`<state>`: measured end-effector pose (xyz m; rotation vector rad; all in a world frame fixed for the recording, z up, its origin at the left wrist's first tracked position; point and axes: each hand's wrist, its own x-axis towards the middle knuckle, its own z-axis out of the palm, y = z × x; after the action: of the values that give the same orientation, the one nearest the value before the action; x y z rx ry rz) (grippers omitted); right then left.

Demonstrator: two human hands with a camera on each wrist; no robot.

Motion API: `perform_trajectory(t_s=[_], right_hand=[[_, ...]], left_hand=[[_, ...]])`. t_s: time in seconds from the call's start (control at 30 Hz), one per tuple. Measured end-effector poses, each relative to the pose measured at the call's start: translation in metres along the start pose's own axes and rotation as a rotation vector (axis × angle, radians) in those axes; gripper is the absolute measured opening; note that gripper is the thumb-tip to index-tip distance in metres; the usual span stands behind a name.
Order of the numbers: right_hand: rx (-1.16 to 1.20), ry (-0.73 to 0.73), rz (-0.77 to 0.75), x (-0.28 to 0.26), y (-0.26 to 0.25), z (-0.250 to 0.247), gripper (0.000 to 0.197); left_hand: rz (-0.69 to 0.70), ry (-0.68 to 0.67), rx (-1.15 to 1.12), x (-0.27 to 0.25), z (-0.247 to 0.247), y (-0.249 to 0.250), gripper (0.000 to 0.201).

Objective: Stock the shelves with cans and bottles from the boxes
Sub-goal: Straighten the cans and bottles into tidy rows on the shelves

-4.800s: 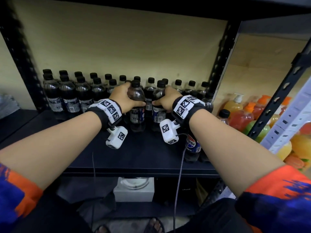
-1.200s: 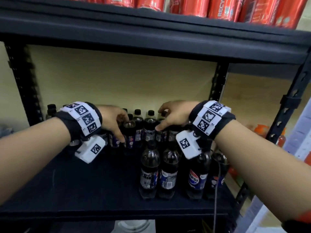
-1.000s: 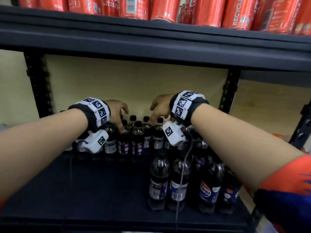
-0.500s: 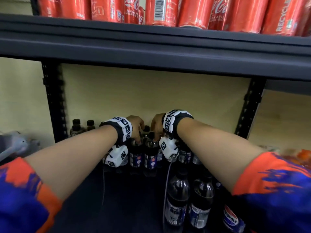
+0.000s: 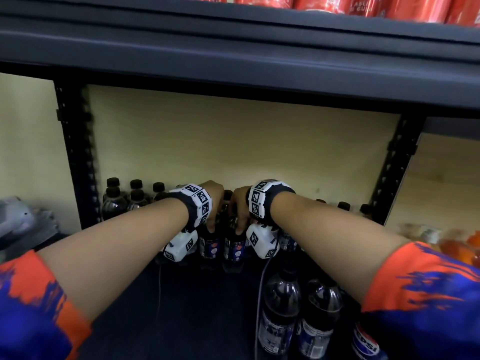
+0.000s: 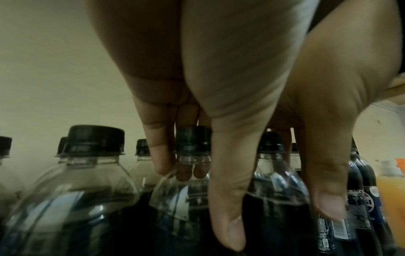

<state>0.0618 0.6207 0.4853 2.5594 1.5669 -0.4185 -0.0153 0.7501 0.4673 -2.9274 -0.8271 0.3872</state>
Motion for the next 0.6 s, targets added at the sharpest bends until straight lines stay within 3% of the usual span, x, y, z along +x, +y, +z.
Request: perform_trajectory(t_s=[0.07, 0.2, 0.37, 0.53, 0.6], right_hand=[[-0.046, -0.037, 0.024, 0.0, -0.005, 0.007, 0.062], [-0.043, -0.066, 0.011, 0.009, -0.002, 0.014, 0.078], [0.015, -0.018, 0.024, -0.01, -0.002, 0.012, 0.055], [-0.008, -0.011, 0.037, -0.009, 0.003, 0.007, 0.069], [-0.029, -0.032, 0.049, -0.019, 0.003, 0.0, 0.071]], left_hand=[[0.01, 0.051, -0.044, -0.002, 0.003, -0.003, 0.049], [0.101, 0.061, -0.101, -0.066, -0.012, 0.019, 0.044], [0.118, 0.084, -0.075, -0.07, -0.006, 0.02, 0.048], [0.168, 0.075, -0.052, -0.081, -0.02, 0.028, 0.037], [0.164, 0.06, -0.062, -0.083, -0.029, 0.031, 0.047]])
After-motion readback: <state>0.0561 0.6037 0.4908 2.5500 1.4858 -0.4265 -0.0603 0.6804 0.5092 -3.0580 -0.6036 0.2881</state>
